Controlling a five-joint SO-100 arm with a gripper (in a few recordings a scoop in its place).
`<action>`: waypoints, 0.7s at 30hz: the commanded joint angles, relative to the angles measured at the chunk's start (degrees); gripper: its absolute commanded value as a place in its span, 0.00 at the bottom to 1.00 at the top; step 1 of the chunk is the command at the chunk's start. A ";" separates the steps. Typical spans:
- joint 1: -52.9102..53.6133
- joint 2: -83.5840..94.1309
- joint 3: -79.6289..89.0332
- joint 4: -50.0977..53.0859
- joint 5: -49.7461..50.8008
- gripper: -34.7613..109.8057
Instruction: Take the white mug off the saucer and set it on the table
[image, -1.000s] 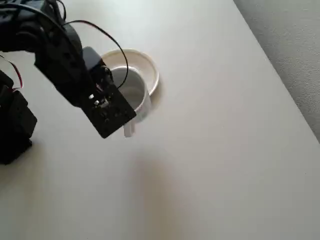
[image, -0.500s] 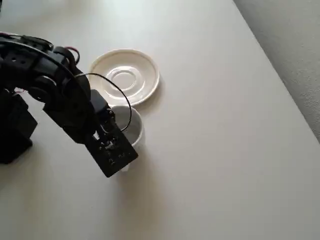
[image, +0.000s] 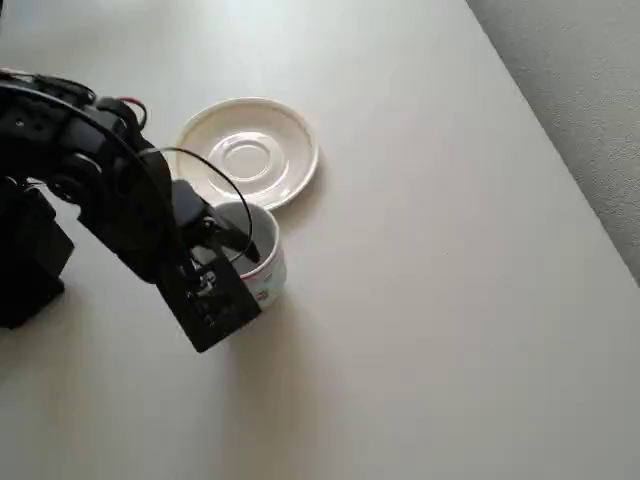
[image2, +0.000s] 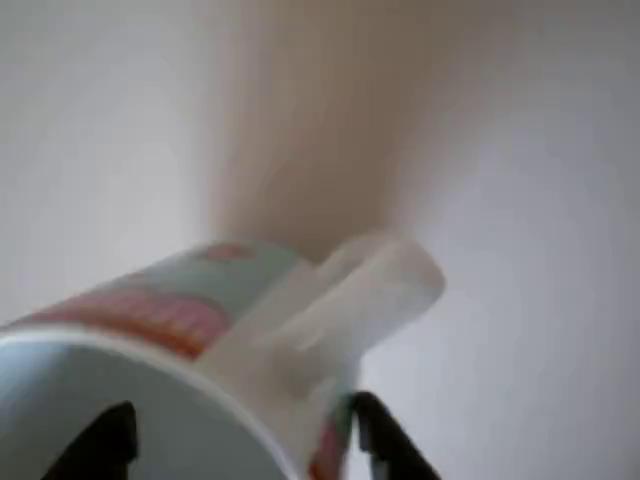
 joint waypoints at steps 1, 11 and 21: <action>-4.66 23.03 -3.96 2.72 11.95 0.43; -20.13 62.23 0.26 15.56 27.77 0.34; -25.66 74.53 31.11 14.68 29.79 0.23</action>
